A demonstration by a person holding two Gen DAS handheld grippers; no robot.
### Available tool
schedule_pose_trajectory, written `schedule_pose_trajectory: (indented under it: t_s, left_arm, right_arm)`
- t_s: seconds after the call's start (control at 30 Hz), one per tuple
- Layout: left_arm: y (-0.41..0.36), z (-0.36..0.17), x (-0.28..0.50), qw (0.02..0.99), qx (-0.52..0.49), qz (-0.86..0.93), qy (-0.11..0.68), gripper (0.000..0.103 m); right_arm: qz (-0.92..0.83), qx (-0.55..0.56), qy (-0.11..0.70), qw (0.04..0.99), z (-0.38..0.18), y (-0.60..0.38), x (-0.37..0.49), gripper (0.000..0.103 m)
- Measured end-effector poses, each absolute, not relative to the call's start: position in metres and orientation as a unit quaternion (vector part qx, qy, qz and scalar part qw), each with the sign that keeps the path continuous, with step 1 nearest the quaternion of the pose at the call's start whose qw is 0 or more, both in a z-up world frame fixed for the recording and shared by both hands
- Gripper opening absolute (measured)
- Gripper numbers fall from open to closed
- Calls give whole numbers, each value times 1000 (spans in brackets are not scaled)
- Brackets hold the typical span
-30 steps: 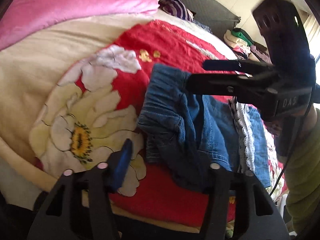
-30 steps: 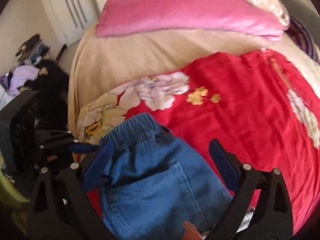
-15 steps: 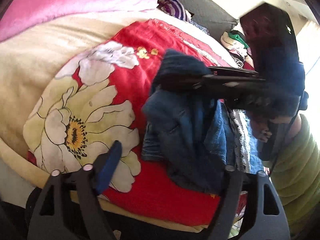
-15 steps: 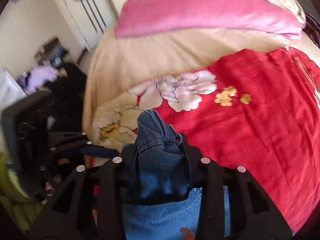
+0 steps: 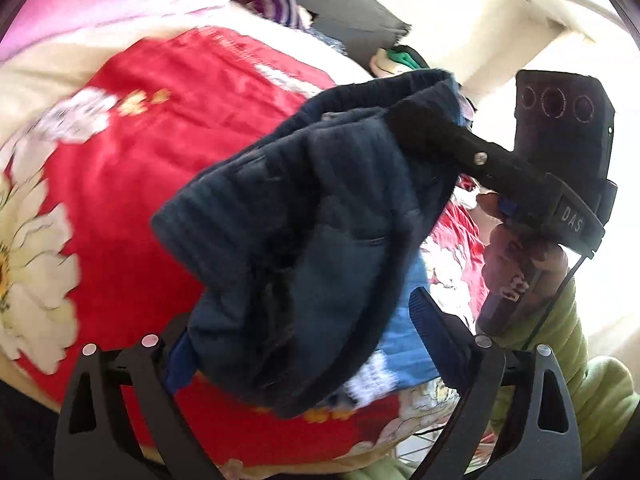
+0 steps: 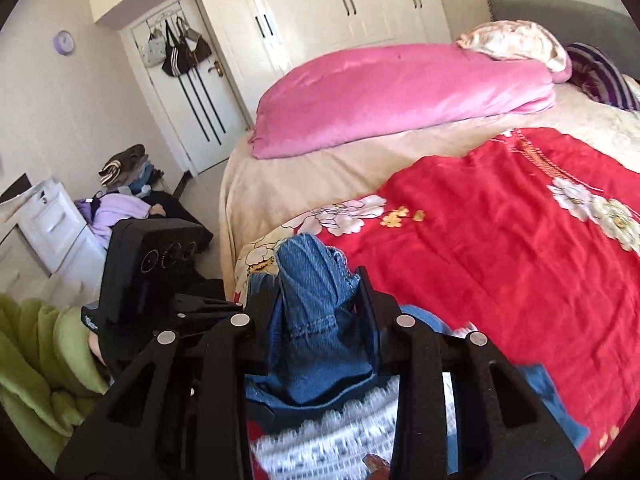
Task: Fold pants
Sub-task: 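Fold the waistband over the lace hem with the right tool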
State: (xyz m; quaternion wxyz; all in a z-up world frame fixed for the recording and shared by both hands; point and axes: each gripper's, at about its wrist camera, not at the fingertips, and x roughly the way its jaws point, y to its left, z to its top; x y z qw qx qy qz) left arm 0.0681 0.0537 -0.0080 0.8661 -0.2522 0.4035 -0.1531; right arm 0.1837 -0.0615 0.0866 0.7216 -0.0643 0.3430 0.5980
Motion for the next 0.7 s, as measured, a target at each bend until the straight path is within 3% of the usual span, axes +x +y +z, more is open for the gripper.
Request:
schedule_pose_trajectory:
  t_s: [0.1, 0.17, 0.33, 0.7]
  left_arm:
    - [25, 7, 72, 873, -228, -169, 396, 89]
    - [8, 12, 72, 876, -219, -181, 390, 89]
    - [-34, 10, 66, 869, -171, -233, 402, 89]
    - [-58, -35, 70, 853, -112, -225, 458, 89]
  right_arm:
    - [587, -47, 335, 736, 89, -88, 186, 26]
    - [578, -28, 330, 746, 90, -109, 187, 37]
    - [530, 54, 315, 786, 84, -180, 183, 46]
    - [400, 4, 439, 805, 0, -199, 186, 47]
